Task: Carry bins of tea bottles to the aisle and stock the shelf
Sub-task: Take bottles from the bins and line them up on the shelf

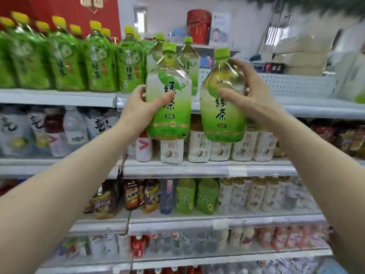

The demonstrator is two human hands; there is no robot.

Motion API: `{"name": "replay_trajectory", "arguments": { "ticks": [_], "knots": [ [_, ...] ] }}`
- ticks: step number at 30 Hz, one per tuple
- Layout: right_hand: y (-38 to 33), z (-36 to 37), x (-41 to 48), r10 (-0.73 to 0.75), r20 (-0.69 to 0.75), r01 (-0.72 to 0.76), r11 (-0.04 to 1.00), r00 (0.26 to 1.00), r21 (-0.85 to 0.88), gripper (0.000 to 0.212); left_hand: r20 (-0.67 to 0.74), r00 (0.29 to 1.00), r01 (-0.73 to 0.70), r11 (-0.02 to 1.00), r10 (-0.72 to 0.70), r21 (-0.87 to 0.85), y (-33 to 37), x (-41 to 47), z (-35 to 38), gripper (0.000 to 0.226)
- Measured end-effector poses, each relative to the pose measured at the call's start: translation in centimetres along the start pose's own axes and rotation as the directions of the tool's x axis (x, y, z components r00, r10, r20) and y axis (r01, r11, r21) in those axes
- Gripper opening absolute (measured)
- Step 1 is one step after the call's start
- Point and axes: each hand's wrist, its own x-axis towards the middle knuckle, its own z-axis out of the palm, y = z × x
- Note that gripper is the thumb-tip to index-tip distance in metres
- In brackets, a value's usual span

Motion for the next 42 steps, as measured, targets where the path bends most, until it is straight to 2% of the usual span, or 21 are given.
{"name": "replay_trajectory", "arguments": {
  "ticks": [2, 5, 8, 12, 16, 19, 23, 26, 28, 33, 36, 38, 39, 40, 42],
  "knots": [
    [-0.9, -1.2, 2.9, -0.039, 0.006, 0.039, 0.999, 0.999, -0.012, 0.067, -0.008, 0.999, -0.036, 0.999, 0.036, -0.015, 1.3, 1.7, -0.2, 0.104],
    [-1.2, -3.0, 6.8, -0.021, 0.016, 0.02, 0.996, 1.0, 0.09, 0.064, -0.049, 0.997, -0.063, 0.998, 0.063, 0.014, 2.9, 3.8, -0.2, 0.108],
    [0.2, -3.8, 10.7, 0.009, -0.011, -0.007, 0.991, 1.0, 0.136, 0.065, -0.074, 0.996, -0.048, 0.999, 0.048, -0.009, 3.9, 5.4, 0.4, 0.095],
    [3.8, -3.1, 14.6, 0.035, -0.064, -0.027, 0.993, 0.997, 0.116, 0.069, -0.118, 0.993, -0.02, 1.0, 0.018, -0.016, 4.3, 7.5, 1.4, 0.108],
    [8.1, -1.4, 17.0, 0.091, -0.068, -0.079, 0.983, 0.993, 0.165, 0.085, -0.134, 0.991, -0.004, 1.0, 0.001, -0.018, 4.0, 9.2, 2.5, 0.114],
    [10.8, -0.1, 18.3, 0.114, -0.071, -0.105, 0.987, 0.991, 0.122, 0.078, -0.153, 0.988, 0.013, 1.0, -0.012, 0.004, 3.6, 10.1, 3.3, 0.125],
    [13.2, 1.0, 19.8, 0.08, -0.039, -0.072, 0.982, 0.996, 0.175, 0.065, -0.152, 0.988, 0.014, 1.0, -0.014, -0.002, 2.7, 11.3, 4.1, 0.103],
    [14.8, 1.5, 20.7, 0.041, 0.004, -0.041, 0.989, 0.999, 0.14, 0.067, -0.154, 0.988, 0.013, 1.0, -0.016, -0.025, 2.0, 12.4, 4.5, 0.096],
    [15.8, 2.1, 21.3, 0.036, 0.026, -0.039, 0.99, 0.999, 0.138, 0.066, -0.167, 0.985, 0.028, 0.999, -0.034, -0.034, 1.7, 13.0, 4.6, 0.1],
    [17.5, 4.0, 23.0, 0.047, 0.014, -0.047, 0.999, 0.999, -0.017, 0.063, -0.138, 0.988, 0.066, 0.996, -0.074, -0.059, 1.1, 13.1, 5.2, 0.097],
    [17.6, 4.3, 23.8, 0.084, 0.032, -0.075, 0.977, 0.996, -0.2, 0.065, -0.123, 0.99, 0.057, 0.997, -0.063, -0.048, 0.9, 13.0, 5.6, 0.079],
    [16.7, 4.4, 23.8, 0.068, -0.007, -0.066, 0.93, 0.998, -0.361, 0.063, -0.12, 0.991, 0.051, 0.998, -0.054, -0.029, 0.8, 12.9, 5.8, 0.084],
    [15.6, 4.4, 23.2, 0.002, -0.039, -0.016, 0.926, 0.999, -0.377, 0.06, -0.121, 0.991, 0.052, 0.999, -0.053, -0.014, 0.9, 12.7, 6.0, 0.089],
    [14.2, 4.4, 22.5, -0.083, -0.068, 0.056, 0.943, 0.994, -0.329, 0.055, -0.12, 0.992, 0.048, 0.999, -0.048, -0.002, 1.0, 12.5, 6.2, 0.092],
    [10.8, 4.5, 20.1, -0.129, -0.055, 0.129, 0.992, 0.99, 0.005, 0.048, -0.102, 0.994, 0.037, 0.999, -0.035, 0.01, 1.1, 12.4, 6.5, 0.091]
  ]
}}
